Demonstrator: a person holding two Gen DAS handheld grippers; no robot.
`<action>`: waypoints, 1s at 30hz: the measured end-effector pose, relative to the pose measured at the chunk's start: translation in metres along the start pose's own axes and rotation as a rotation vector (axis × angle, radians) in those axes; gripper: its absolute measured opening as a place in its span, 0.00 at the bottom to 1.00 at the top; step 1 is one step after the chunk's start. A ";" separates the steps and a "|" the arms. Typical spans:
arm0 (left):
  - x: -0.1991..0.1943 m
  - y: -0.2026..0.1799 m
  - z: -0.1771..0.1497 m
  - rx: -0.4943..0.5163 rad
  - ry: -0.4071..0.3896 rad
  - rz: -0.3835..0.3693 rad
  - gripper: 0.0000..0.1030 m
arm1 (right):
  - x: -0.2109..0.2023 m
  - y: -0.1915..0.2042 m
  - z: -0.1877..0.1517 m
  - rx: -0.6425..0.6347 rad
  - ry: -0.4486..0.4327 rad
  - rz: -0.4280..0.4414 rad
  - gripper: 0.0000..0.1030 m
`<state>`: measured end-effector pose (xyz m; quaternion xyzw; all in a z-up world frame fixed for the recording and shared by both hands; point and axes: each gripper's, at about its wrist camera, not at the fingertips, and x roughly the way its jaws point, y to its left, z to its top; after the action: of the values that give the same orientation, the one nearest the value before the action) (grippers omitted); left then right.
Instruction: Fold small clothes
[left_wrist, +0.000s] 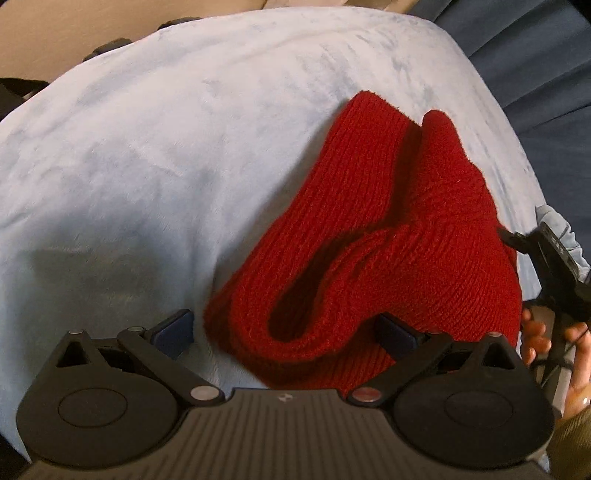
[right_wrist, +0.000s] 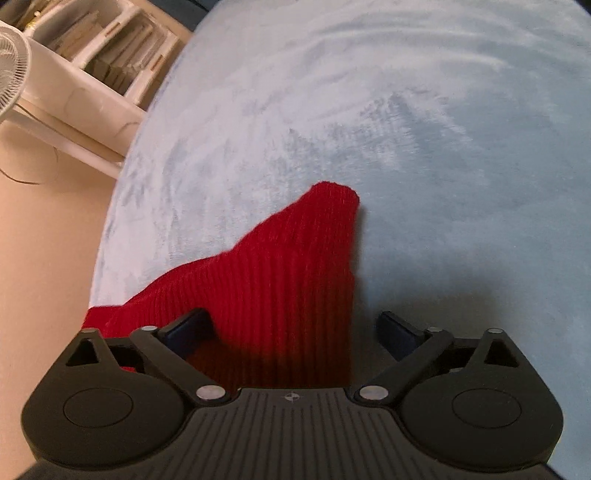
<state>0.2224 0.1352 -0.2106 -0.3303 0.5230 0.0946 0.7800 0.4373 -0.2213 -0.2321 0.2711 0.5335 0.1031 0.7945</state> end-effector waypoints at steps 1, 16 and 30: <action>0.000 0.000 0.001 -0.001 0.005 -0.002 1.00 | 0.004 0.001 0.004 0.009 0.015 0.007 0.96; 0.026 -0.125 0.079 0.498 0.023 -0.109 0.48 | -0.128 -0.092 -0.073 0.243 -0.270 0.134 0.30; 0.094 -0.254 0.102 0.808 0.064 -0.082 0.49 | -0.166 -0.153 -0.221 0.555 -0.488 0.170 0.27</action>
<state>0.4653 -0.0146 -0.1631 -0.0204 0.5286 -0.1601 0.8334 0.1507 -0.3531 -0.2461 0.5358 0.3120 -0.0475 0.7831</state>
